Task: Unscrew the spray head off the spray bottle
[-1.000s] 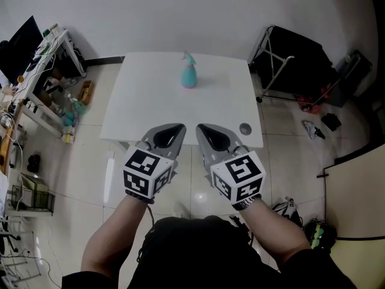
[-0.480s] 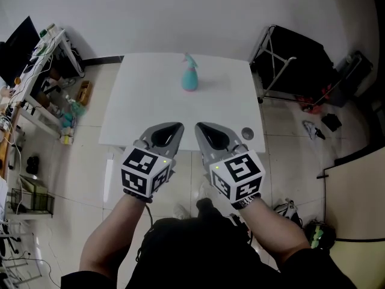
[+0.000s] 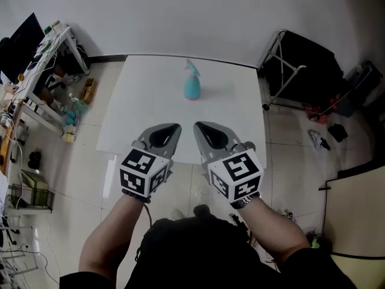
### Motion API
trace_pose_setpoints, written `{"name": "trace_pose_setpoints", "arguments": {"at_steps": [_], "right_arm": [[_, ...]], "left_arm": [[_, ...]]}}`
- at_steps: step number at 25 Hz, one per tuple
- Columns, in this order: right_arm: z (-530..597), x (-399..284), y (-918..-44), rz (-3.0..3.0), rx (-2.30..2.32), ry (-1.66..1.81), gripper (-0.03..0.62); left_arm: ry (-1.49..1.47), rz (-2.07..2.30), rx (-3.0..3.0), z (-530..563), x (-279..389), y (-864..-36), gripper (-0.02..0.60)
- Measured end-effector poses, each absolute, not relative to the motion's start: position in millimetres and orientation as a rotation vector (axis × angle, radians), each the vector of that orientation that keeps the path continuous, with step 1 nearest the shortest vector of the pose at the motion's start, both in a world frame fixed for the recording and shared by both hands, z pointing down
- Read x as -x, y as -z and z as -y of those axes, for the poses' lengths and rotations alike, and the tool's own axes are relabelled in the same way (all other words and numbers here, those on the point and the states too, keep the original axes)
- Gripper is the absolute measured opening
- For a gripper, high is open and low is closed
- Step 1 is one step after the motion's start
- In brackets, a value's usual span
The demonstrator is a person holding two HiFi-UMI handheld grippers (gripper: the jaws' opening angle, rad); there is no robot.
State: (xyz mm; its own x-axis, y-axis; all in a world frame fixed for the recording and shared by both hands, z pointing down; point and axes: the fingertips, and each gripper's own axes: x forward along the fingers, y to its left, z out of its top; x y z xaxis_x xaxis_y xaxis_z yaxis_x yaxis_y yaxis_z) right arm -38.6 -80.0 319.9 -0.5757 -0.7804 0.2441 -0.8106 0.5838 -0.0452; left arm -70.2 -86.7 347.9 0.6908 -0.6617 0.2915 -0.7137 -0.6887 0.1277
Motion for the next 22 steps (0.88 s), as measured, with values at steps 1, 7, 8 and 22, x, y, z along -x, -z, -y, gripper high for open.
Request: {"name": "trace_pose_setpoints", "arguments": {"at_steps": [1,7,8,22], "right_arm": [[85,36,-321,2.616,-1.322,-0.230,-0.009],[119,21,-328,2.623,-1.274,-0.253,-0.009],[124,18,-329,2.624,-1.266,-0.257,-0.009],[176,-20,-340,2.649,-1.150,-0.281,-0.009]], "left_arm": [[-0.332,1.111,-2.663,91,68,-350,0.016],[-0.359,1.164,-2.605,124,61,-363,0.017],[-0.362,1.171,-2.595,129,59,-364,0.016],[-0.399,1.279,-2.487,176,27,-386,0.017]]}}
